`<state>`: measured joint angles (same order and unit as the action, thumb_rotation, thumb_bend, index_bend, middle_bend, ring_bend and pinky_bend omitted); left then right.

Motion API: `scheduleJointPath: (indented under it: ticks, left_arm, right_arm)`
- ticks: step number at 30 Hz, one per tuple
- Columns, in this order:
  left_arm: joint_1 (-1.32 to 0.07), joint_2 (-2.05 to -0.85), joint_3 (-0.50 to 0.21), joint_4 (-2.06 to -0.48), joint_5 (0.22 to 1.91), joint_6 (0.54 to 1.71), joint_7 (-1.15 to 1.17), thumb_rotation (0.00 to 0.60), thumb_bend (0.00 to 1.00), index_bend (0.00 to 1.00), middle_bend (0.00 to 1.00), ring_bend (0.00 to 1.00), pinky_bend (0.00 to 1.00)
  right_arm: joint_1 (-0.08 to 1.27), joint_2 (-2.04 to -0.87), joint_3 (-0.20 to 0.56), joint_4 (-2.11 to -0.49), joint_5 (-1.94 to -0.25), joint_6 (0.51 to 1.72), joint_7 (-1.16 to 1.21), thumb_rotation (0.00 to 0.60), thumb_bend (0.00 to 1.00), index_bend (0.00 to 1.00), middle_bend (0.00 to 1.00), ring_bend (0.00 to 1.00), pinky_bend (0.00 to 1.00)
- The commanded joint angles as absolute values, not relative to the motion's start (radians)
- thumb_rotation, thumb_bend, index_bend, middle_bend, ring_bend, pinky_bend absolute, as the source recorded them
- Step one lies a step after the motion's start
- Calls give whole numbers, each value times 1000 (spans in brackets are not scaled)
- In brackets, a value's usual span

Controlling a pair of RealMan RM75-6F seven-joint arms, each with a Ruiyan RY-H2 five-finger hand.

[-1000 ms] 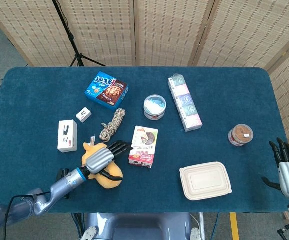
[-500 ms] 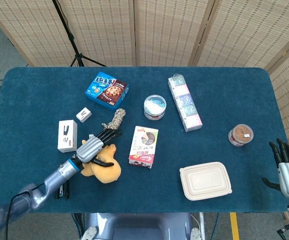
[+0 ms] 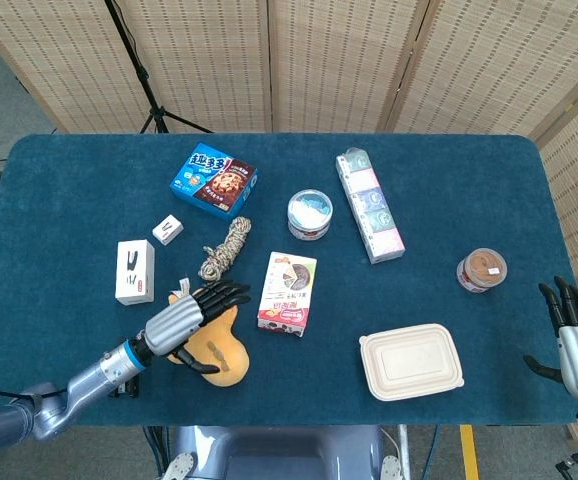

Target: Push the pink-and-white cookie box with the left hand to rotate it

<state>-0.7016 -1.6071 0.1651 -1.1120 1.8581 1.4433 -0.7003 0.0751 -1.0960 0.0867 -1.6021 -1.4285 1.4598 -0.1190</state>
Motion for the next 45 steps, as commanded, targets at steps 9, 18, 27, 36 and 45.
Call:
scheduleJointPath:
  ticks: [9, 18, 27, 36, 45]
  left_arm:
    - [-733, -1572, 207, -1325, 1925, 1342, -510, 75, 0, 0, 0, 0, 0]
    - [-735, -1619, 212, -1321, 1902, 1254, -447, 75, 0, 0, 0, 0, 0]
    - [-743, -1703, 183, -1213, 1839, 1170, -455, 74, 0, 0, 0, 0, 0]
    - [-727, -1755, 163, -1037, 1796, 1179, -532, 75, 0, 0, 0, 0, 0]
    - [-724, -1799, 141, -861, 1759, 1171, -604, 73, 0, 0, 0, 0, 0]
  right_arm:
    - [74, -1091, 90, -1602, -1425, 1461, -111, 600, 0, 0, 0, 0, 0]
    - [74, -1086, 91, -1601, -1422, 1459, -101, 600, 0, 0, 0, 0, 0]
    - [74, -1087, 91, -1601, -1419, 1458, -104, 600, 0, 0, 0, 0, 0]
    - [77, -1090, 91, -1596, -1415, 1450, -108, 600, 0, 0, 0, 0, 0]
    - [79, -1096, 90, -1593, -1409, 1443, -116, 600, 0, 0, 0, 0, 0]
